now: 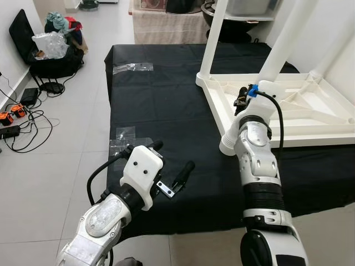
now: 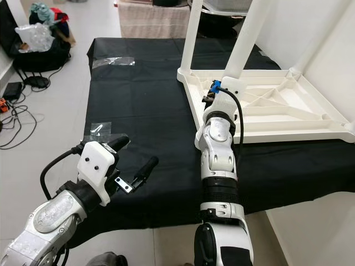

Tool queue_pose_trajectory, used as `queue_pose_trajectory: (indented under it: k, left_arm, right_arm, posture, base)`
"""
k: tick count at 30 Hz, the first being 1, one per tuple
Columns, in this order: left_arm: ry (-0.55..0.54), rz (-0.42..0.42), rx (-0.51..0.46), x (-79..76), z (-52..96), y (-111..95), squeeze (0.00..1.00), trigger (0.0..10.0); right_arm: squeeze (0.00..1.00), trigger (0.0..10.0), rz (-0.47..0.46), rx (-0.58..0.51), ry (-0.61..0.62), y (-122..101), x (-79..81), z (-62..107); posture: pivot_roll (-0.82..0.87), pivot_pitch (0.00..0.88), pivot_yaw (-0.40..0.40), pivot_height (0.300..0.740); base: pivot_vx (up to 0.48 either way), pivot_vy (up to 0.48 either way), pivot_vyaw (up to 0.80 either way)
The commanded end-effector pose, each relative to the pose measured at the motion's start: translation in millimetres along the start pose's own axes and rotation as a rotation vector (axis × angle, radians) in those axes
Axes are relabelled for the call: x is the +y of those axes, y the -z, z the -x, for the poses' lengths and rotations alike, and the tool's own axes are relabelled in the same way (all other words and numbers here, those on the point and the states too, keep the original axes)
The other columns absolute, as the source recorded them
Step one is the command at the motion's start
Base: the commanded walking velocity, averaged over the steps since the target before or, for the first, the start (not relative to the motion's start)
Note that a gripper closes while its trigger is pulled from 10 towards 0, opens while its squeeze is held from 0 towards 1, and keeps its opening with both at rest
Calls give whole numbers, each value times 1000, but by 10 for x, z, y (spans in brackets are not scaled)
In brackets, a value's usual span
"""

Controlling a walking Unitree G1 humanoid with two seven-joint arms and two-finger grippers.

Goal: Building children table

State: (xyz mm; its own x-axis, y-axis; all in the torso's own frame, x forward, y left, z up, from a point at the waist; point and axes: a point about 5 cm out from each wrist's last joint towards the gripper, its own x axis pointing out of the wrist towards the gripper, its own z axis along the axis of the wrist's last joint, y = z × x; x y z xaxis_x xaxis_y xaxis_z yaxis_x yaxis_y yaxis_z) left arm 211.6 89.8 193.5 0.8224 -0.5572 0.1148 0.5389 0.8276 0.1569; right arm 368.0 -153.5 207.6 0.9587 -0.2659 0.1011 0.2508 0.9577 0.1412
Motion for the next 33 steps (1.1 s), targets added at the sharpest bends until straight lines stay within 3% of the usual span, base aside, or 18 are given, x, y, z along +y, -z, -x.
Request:
queue_pose_trajectory:
  k: [1,5,6,9,12,13,14,15,16,17,18,21,22,23,26,32,33]
  left_arm:
    - [4,9,6,-38,-4,24,0,10000]
    - [4,12,4,-46,-2,29,0,10000]
    - [5,13,4,-47,2,31,0,10000]
    - [6,13,6,-44,5,37,0,10000]
    - [9,11,6,-45,-1,41,0,10000]
    - [10,10,5,-44,-8,40,0,10000]
    - [10,10,5,-44,-8,40,0,10000]
    - [9,19,-4,-41,-20,24,0,10000]
    - [8,26,-11,-38,-27,13,0,10000]
    - [8,26,-11,-38,-27,13,0,10000]
    - [7,31,-15,-39,-31,6,0,10000]
    - [6,22,-21,-33,-41,-13,0,10000]
    - [6,22,-21,-33,-41,-13,0,10000]
    - [6,21,-17,-36,-35,-8,0,10000]
    - [6,22,-15,-40,-30,-2,0,10000]
    - [6,19,-9,-49,-13,2,0,10000]
    - [5,17,-9,-43,-10,0,0,10000]
  right_arm:
    - [1000,10000,-28,-16,-74,-15,117,28]
    - [1000,10000,0,-66,-110,-86,137,47]
    - [0,10000,0,-78,-130,-106,91,22]
    - [0,10000,7,-91,-138,-129,-7,-33]
    - [0,10000,-92,-67,-266,-125,-29,-93]
    - [0,10000,-121,-42,-392,-110,-6,-113]
    - [0,10000,-121,-42,-392,-110,-6,-113]
    - [0,10000,-149,12,-640,-76,51,-62]
    - [0,10000,-166,51,-807,-53,80,-6]
    - [0,10000,-166,51,-807,-53,80,-6]
    - [0,10000,-179,75,-912,-38,93,40]
    - [0,10000,-246,138,-1358,-83,74,323]
    - [0,10000,-246,138,-1358,-83,74,323]
    - [0,10000,-237,161,-1456,-78,91,375]
    - [0,10000,-224,174,-1496,-70,104,390]
    - [0,10000,-168,179,-1482,-9,267,266]
    - [0,3569,-147,182,-1446,21,317,215]
  posture:
    - [78,77,-84,740]
    - [79,76,-86,740]
    - [74,75,-82,740]
    - [66,72,-79,740]
    - [66,67,-76,740]
    - [69,64,-78,740]
    - [69,64,-78,740]
    - [72,61,-79,740]
    - [72,61,-79,740]
    - [72,61,-79,740]
    - [73,61,-78,740]
    - [79,61,-86,740]
    - [79,61,-86,740]
    - [80,68,-82,740]
    - [80,68,-82,740]
    - [94,74,-84,740]
    - [92,77,-82,740]
  base:
    - [0,0,0]
    - [0,0,0]
    - [0,0,0]
    - [0,0,0]
    - [0,0,0]
    - [0,0,0]
    - [0,0,0]
    - [0,0,0]
    - [0,0,0]
    - [0,0,0]
    - [0,0,0]
    - [0,0,0]
    - [0,0,0]
    - [0,0,0]
    - [0,0,0]
    - [0,0,0]
    - [0,0,0]
